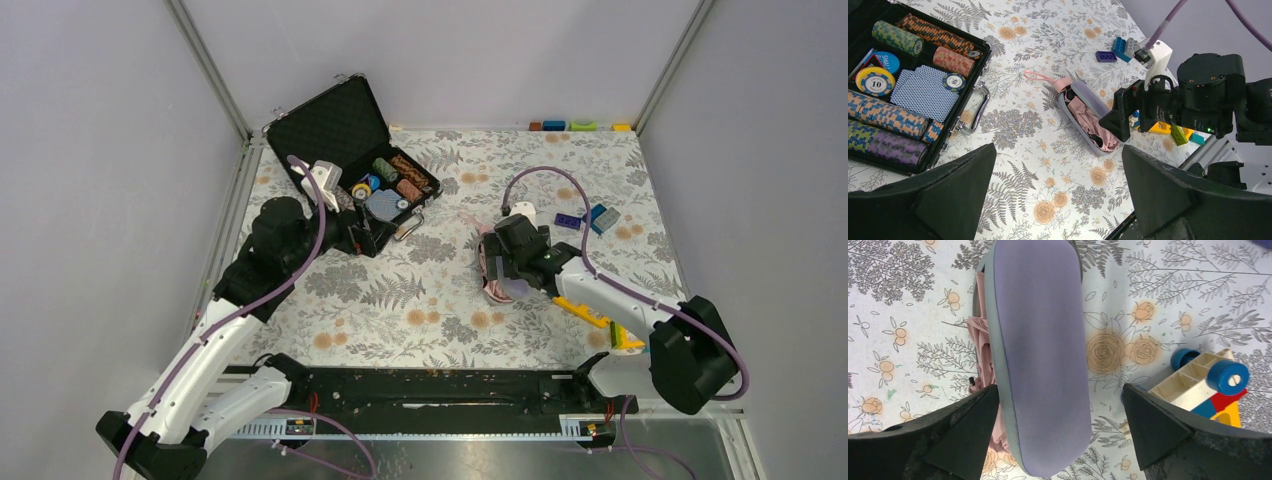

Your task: Open the umbrella

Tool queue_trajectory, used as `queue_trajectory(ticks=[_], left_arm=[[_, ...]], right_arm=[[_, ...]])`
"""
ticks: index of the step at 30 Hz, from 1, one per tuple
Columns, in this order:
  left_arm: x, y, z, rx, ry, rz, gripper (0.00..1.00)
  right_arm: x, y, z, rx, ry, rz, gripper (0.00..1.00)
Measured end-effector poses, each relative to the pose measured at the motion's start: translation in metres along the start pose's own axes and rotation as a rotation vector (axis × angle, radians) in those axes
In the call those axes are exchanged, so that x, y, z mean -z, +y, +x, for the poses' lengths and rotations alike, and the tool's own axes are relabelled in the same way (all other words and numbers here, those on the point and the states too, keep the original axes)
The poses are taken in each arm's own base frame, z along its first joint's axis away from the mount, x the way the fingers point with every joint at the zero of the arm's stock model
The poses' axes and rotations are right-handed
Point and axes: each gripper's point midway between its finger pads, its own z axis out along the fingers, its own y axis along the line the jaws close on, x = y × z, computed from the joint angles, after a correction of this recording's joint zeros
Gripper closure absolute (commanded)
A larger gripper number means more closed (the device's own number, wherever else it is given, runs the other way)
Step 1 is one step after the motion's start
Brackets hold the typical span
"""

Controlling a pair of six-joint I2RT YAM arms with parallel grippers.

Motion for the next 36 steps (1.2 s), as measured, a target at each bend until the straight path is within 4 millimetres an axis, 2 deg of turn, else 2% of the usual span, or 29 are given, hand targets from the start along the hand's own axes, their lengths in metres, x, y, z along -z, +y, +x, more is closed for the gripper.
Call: queue_trajectory(ticks=[7, 11, 15, 21, 26, 32, 36], left_arm=[[0.0, 0.0, -0.001, 0.0, -0.002, 0.001, 0.01], [0.0, 0.0, -0.001, 0.0, -0.002, 0.001, 0.01], [-0.001, 0.0, 0.0, 0.001, 0.001, 0.004, 0.06], [-0.004, 0.0, 0.003, 0.004, 0.016, 0.009, 0.03], [-0.004, 0.0, 0.003, 0.005, 0.017, 0.01, 0.01], [-0.004, -0.002, 0.004, 0.01, 0.022, 0.024, 0.01], [-0.005, -0.004, 0.005, 0.012, 0.03, 0.036, 0.01]], right_arm=[[0.007, -0.015, -0.003, 0.005, -0.02, 0.065, 0.0], [0.013, -0.017, -0.005, 0.0, -0.032, 0.065, 0.0], [0.019, -0.018, -0.009, -0.01, -0.051, 0.058, 0.0], [0.022, -0.02, -0.013, -0.025, -0.067, 0.062, 0.0], [0.021, -0.025, -0.006, -0.026, -0.036, 0.073, 0.0], [0.027, -0.012, -0.003, -0.015, -0.023, -0.002, 0.0], [0.034, 0.005, -0.003, 0.021, -0.028, -0.05, 0.01]])
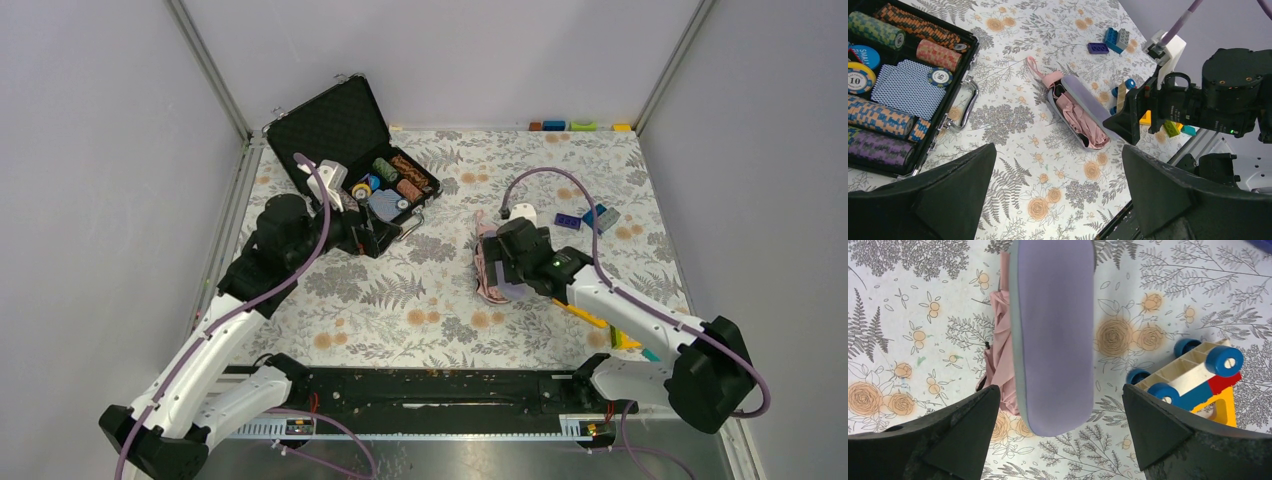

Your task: Open the umbrella

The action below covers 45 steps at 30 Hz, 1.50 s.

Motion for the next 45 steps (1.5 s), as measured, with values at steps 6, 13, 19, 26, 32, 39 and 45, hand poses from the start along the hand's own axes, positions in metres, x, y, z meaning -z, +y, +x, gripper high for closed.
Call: queue_trajectory(ticks=[6, 13, 19, 26, 32, 39, 45], left_arm=[[-0.001, -0.002, 0.002, 0.005, 0.01, 0.011, 0.01], [-0.001, -0.001, 0.002, 0.004, 0.01, 0.009, 0.01], [-0.001, -0.001, 0.002, 0.004, 0.011, 0.007, 0.01], [-0.002, 0.0, 0.003, 0.005, 0.015, 0.005, 0.01], [-0.006, 0.003, 0.007, 0.006, 0.031, -0.001, 0.01], [-0.008, 0.004, 0.009, 0.008, 0.042, -0.004, 0.01], [-0.007, 0.003, 0.009, 0.008, 0.04, -0.001, 0.01]], right_arm=[[-0.014, 0.007, 0.014, 0.04, 0.076, 0.017, 0.12], [-0.02, -0.007, 0.02, 0.023, 0.117, 0.063, 0.15], [-0.011, -0.022, 0.007, -0.01, 0.07, 0.088, 0.14], [-0.021, -0.059, 0.009, -0.071, 0.11, 0.183, 0.08], [-0.032, -0.088, 0.019, -0.188, 0.185, 0.204, 0.01], [-0.028, -0.071, 0.002, -0.254, 0.183, 0.036, 0.0], [0.002, -0.037, -0.023, -0.238, 0.069, -0.118, 0.0]])
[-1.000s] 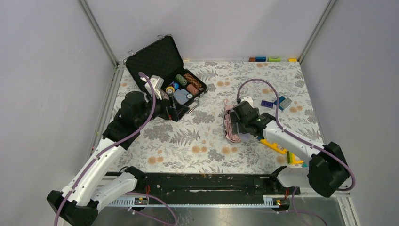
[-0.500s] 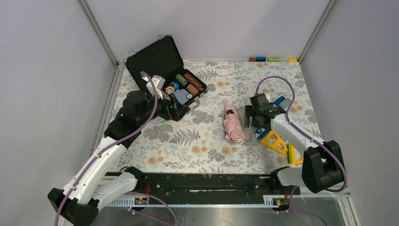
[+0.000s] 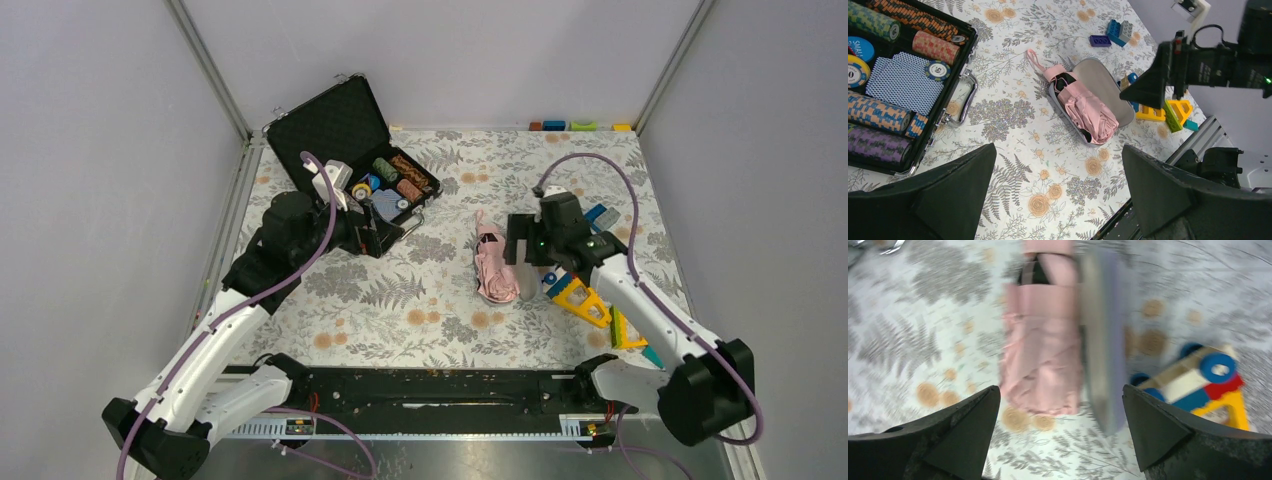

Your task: Open the umbrella

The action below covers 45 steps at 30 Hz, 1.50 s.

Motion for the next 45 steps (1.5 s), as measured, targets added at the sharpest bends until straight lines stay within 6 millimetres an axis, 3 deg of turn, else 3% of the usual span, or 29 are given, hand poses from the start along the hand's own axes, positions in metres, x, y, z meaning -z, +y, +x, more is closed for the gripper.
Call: queue_trajectory(ticks=[3, 5, 10, 14, 20, 27, 32, 39, 45], left_arm=[[0.0, 0.0, 0.0, 0.0, -0.001, 0.001, 0.01], [0.0, 0.0, 0.0, 0.0, -0.001, 0.001, 0.01], [0.0, 0.0, 0.0, 0.0, -0.001, 0.001, 0.01], [0.0, 0.0, 0.0, 0.0, -0.001, 0.001, 0.01], [0.0, 0.0, 0.0, 0.0, 0.0, 0.0, 0.01], [0.0, 0.0, 0.0, 0.0, 0.0, 0.0, 0.01], [0.001, 0.0, 0.0, -0.001, -0.002, 0.0, 0.01], [0.023, -0.01, -0.02, -0.036, -0.099, 0.012, 0.01], [0.019, -0.008, -0.018, -0.036, -0.085, 0.007, 0.01]], right_arm=[[0.013, 0.038, 0.002, 0.104, -0.045, -0.088, 0.0], [0.012, 0.053, 0.004, 0.136, -0.048, -0.119, 0.0], [-0.018, 0.049, 0.015, 0.132, 0.021, -0.066, 0.0], [-0.049, 0.043, 0.04, 0.135, 0.143, -0.02, 0.0], [-0.063, 0.047, 0.059, 0.143, 0.212, -0.012, 0.01], [-0.075, 0.041, 0.065, 0.135, 0.227, 0.034, 0.29], [-0.083, 0.038, 0.064, 0.134, 0.228, 0.064, 0.71], [-0.078, 0.042, 0.053, 0.135, 0.19, 0.056, 0.84], [-0.036, 0.056, 0.02, 0.164, 0.062, -0.032, 1.0]])
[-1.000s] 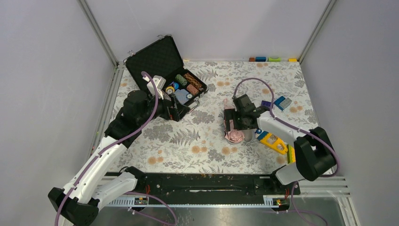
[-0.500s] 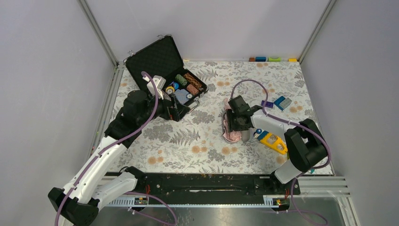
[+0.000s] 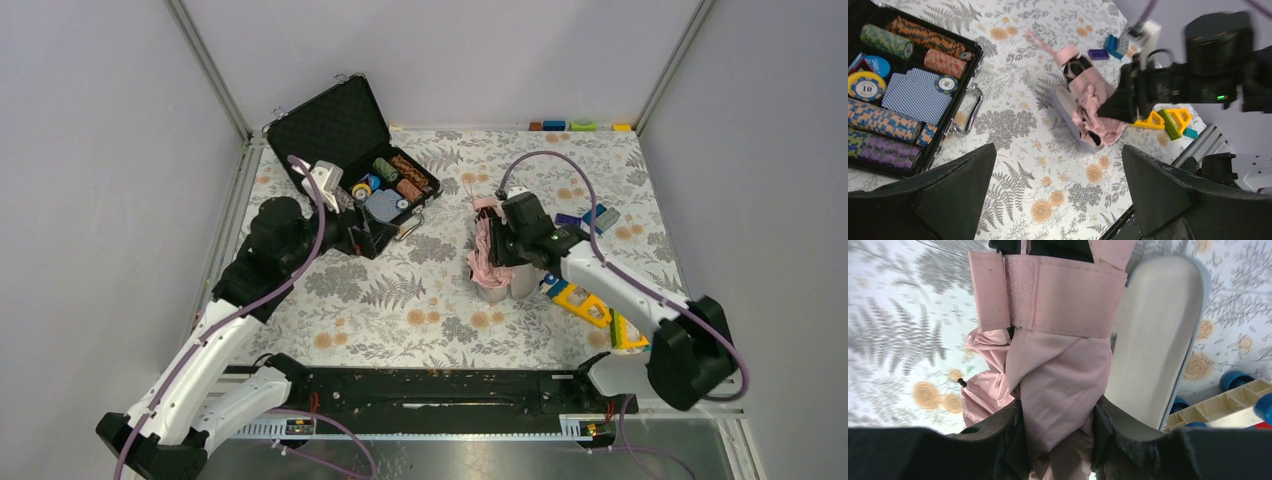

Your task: Open the umbrella

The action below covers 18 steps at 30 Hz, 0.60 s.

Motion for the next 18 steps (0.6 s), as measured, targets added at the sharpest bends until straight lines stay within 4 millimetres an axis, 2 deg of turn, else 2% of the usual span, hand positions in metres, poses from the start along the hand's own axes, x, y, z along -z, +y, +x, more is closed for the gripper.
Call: queue_trajectory(ticks=[3, 7, 11, 15, 18], left_arm=[[-0.006, 0.001, 0.008, 0.021, 0.037, 0.003, 0.01], [-0.007, -0.014, 0.007, 0.114, 0.046, 0.068, 0.01], [-0.018, -0.035, 0.002, 0.279, -0.023, 0.2, 0.01], [-0.036, -0.032, 0.028, 0.438, 0.023, 0.239, 0.01], [-0.04, -0.027, 0.043, 0.494, 0.055, 0.22, 0.01]], right_arm=[[0.026, 0.01, -0.017, 0.027, -0.079, -0.06, 1.0], [0.065, 0.034, -0.027, 0.129, -0.186, -0.153, 1.0], [0.099, 0.074, -0.017, 0.271, -0.255, -0.28, 1.0], [0.116, 0.107, 0.0, 0.396, -0.274, -0.381, 1.0], [0.121, 0.122, 0.011, 0.455, -0.269, -0.43, 1.0]])
